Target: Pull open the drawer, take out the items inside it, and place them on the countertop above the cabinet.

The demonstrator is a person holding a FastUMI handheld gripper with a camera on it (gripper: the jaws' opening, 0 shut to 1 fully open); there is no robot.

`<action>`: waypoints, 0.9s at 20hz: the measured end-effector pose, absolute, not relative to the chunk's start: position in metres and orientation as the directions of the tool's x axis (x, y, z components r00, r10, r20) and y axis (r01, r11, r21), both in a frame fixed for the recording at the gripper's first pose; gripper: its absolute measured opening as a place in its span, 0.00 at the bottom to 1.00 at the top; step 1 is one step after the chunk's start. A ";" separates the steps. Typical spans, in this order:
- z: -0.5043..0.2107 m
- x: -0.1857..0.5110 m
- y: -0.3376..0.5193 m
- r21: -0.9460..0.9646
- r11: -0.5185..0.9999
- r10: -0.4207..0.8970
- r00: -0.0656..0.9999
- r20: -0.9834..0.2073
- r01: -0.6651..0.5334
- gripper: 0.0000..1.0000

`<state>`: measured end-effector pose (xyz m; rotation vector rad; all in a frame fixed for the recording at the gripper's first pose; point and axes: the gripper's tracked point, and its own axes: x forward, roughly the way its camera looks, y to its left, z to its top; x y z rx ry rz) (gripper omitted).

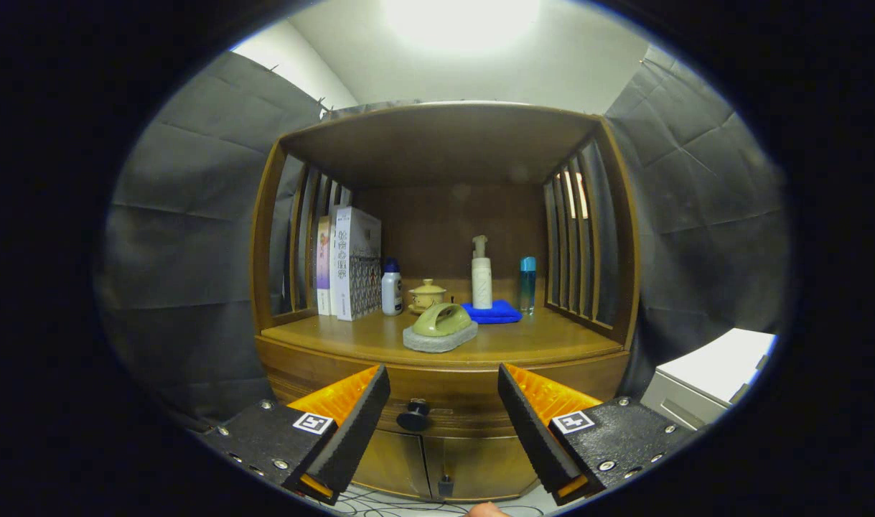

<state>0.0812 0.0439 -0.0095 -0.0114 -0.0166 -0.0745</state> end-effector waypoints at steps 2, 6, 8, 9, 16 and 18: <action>-0.001 0.070 0.037 -0.010 0.997 -0.079 0.996 0.031 0.079 0.95; 0.005 0.063 0.022 -0.013 0.996 -0.084 0.996 0.028 0.084 0.95; 0.010 0.054 0.015 -0.008 0.996 -0.091 0.995 0.029 0.092 0.95; 0.010 0.052 0.012 -0.004 0.995 -0.095 0.995 0.026 0.095 0.95; 0.004 0.041 0.013 -0.003 0.997 -0.083 0.997 0.002 0.083 0.95; 0.005 0.041 0.012 -0.002 0.996 -0.084 0.996 0.005 0.084 0.95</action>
